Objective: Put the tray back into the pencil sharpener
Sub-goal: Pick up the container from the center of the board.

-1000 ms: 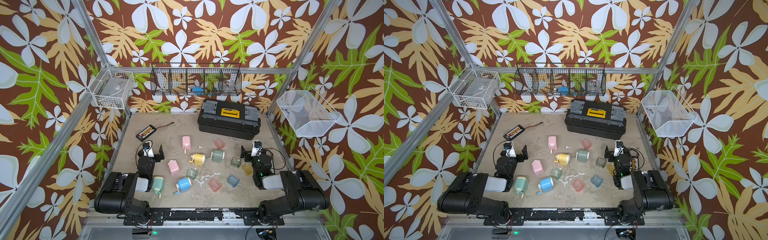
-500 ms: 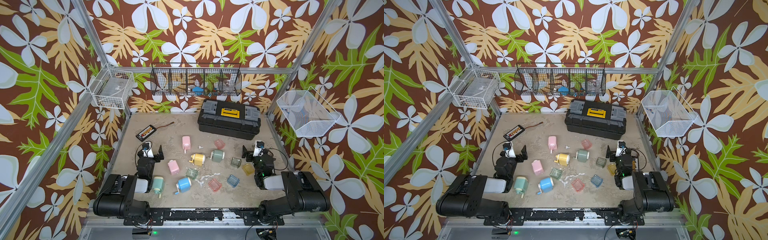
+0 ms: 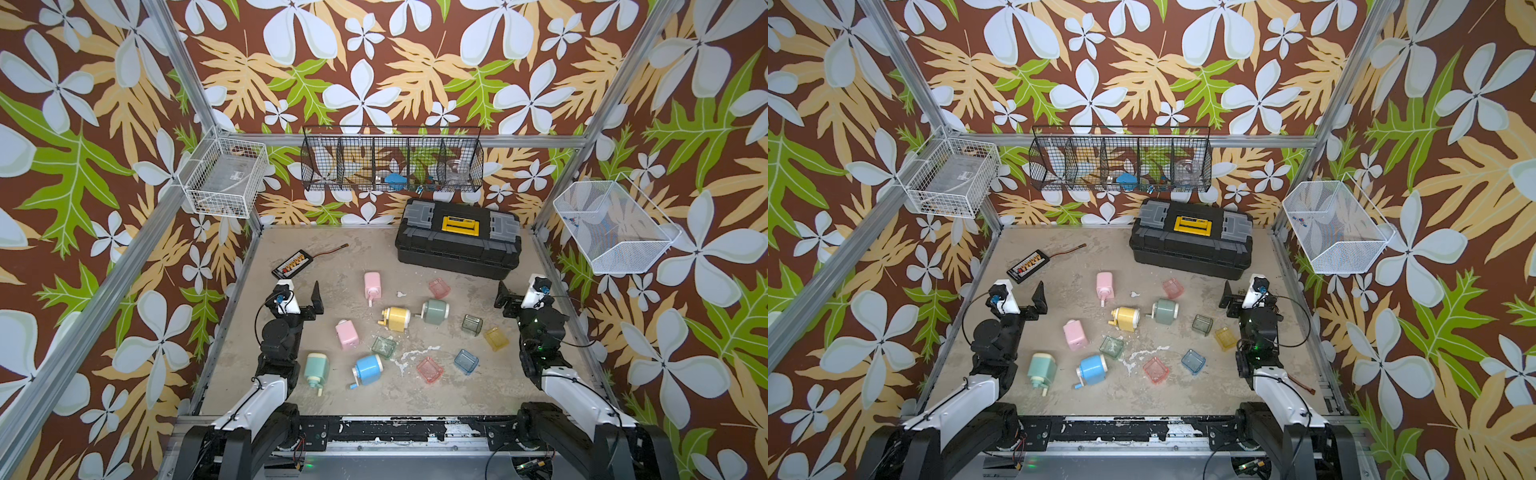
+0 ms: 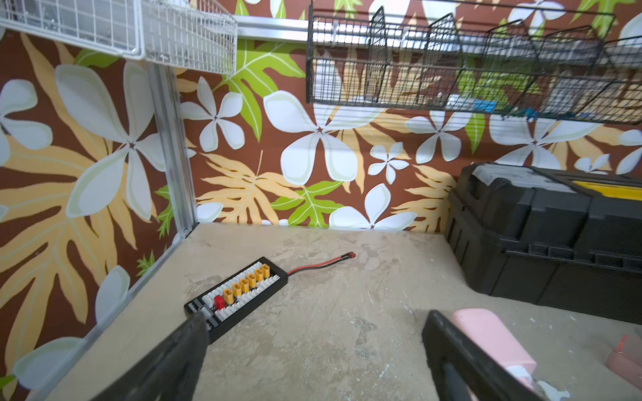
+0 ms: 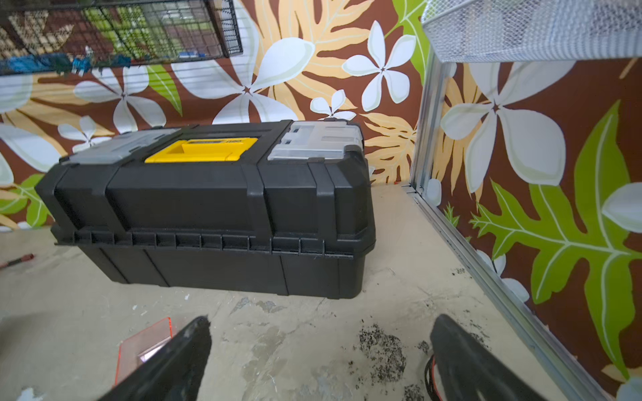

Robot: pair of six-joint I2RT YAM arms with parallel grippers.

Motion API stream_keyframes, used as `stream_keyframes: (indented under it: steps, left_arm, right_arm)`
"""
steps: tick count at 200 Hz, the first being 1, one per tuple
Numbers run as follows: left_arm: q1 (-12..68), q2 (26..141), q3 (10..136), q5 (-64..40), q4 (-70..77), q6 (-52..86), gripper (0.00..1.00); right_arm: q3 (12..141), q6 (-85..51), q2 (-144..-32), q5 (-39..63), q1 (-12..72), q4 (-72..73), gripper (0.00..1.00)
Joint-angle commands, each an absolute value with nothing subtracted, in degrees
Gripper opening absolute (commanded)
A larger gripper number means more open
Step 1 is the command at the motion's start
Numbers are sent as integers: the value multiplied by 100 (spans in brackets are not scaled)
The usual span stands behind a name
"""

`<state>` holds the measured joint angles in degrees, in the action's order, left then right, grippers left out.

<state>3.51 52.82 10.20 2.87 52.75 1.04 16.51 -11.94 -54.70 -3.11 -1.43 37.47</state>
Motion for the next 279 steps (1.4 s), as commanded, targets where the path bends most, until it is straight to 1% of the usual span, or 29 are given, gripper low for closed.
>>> stream_keyframes:
  steps: [1, 28, 57, 73, 86, 98, 114, 132, 147, 158, 178, 205, 228, 246, 260, 279]
  left_arm:
    - [345, 4872, 1191, -526, 4524, 112, 97]
    - [338, 4429, 1526, -1369, 3838, 397, 95]
    - [346, 4191, 2151, -2269, 2596, 495, 93]
    - [346, 4069, 2413, -2602, 1992, 525, 91]
    - [349, 3919, 2533, -2674, 1639, 575, 90]
    - [343, 3729, 2577, -2591, 1426, 726, 90]
    - [351, 3513, 2597, -2672, 1276, 980, 90]
    - [347, 3358, 2562, -2836, 1274, 1294, 91]
    - [351, 3298, 2549, -2806, 1270, 1516, 91]
    - [345, 3279, 2549, -2759, 1274, 1619, 91]
    - [348, 3283, 2556, -2617, 1259, 1761, 90]
    - [352, 3329, 2575, -2440, 1229, 1919, 90]
    - [347, 3366, 2580, -2376, 1205, 2074, 90]
    - [346, 3362, 2553, -2358, 1204, 2185, 89]
    - [350, 3346, 2532, -2364, 1204, 2223, 89]
    - [348, 3322, 2498, -2362, 1204, 2240, 89]
  right_arm:
    - [2113, -2189, -5268, -350, -136, 1795, 100]
    - [2861, -2948, -5326, -188, -138, 65, 100]
    - [3323, -3369, -5298, 475, -140, -1132, 100]
    - [3418, -3420, -5252, 991, -132, -1594, 95]
    - [3527, -3454, -5236, 1231, -69, -2089, 93]
    - [3644, -3441, -5210, 1247, 152, -2576, 92]
    - [3805, -3340, -5119, 1112, 744, -3047, 92]
    - [3977, -3065, -4982, 1124, 1413, -3295, 90]
    - [4143, -2821, -4935, 1056, 1980, -3421, 86]
    - [4259, -2719, -5011, 941, 2419, -3519, 84]
    - [4404, -2677, -5456, 639, 3273, -3663, 82]
    - [4569, -2765, -6169, 121, 4236, -3887, 81]
    - [4547, -2793, -6551, -42, 4612, -3942, 80]
    - [4438, -2778, -6786, -24, 4675, -3914, 76]
    - [4361, -2755, -6923, 96, 4722, -3766, 70]
    - [4328, -2781, -7150, 180, 4887, -3579, 64]
